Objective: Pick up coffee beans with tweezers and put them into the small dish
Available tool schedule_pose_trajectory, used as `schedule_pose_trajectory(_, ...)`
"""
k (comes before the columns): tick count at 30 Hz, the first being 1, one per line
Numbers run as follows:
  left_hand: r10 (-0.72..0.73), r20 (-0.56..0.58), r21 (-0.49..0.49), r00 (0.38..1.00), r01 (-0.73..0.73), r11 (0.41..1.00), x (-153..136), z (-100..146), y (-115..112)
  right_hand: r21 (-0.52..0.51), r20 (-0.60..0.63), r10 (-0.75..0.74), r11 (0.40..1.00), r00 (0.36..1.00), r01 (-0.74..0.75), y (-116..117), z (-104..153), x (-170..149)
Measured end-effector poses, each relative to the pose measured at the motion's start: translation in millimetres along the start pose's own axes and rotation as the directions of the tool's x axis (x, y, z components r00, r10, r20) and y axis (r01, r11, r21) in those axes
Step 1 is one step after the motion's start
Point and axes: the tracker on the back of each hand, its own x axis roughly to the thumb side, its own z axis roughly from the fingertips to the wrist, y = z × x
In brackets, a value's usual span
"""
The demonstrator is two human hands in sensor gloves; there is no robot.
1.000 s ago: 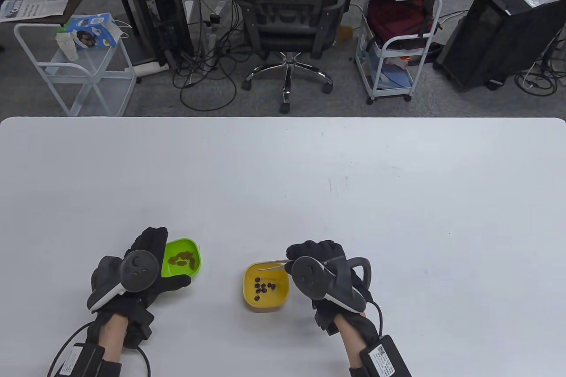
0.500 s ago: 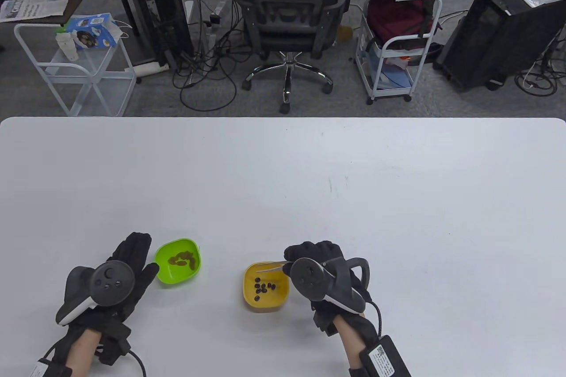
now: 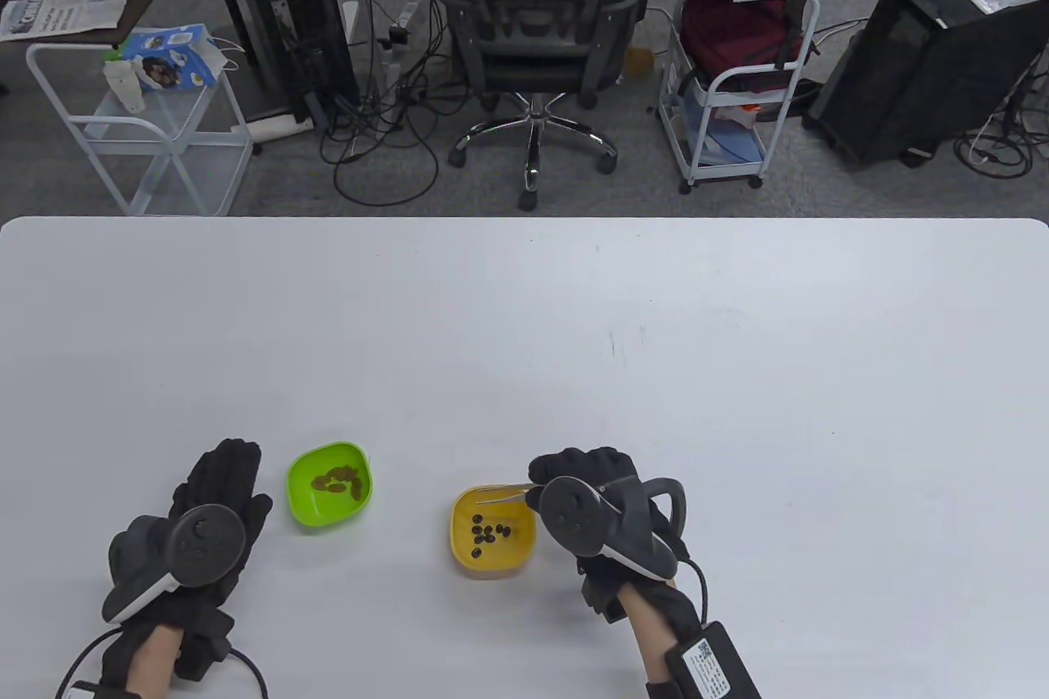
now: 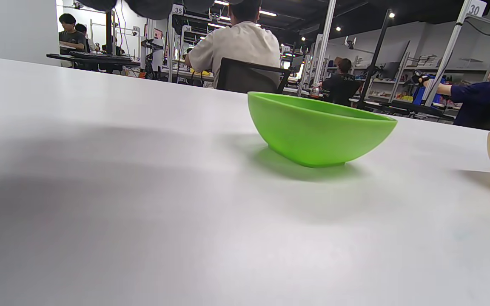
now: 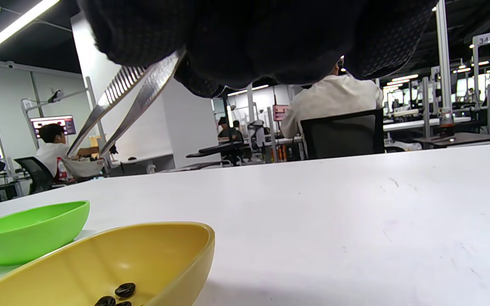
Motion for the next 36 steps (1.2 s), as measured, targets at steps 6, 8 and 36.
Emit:
schedule_pose_trajectory(6, -0.001, -0.007, -0.01, 1.0, 0.0, 1.0, 1, -1, 1, -0.042, -0.072, -0.051, 0.998, 0.996, 0.048, -10, 0, -17)
schedule_pose_trajectory(8, -0.002, -0.008, -0.014, 1.0, 0.002, 1.0, 1, -1, 1, -0.049, -0.112, -0.072, 0.997, 0.991, 0.067, -12, 0, -27)
schedule_pose_trajectory(36, -0.005, -0.021, -0.049, 1.0, 0.004, 0.999, -1, -3, -1, 0.176, -0.44, -0.082, 0.969, 0.894, 0.176, 47, -2, -109)
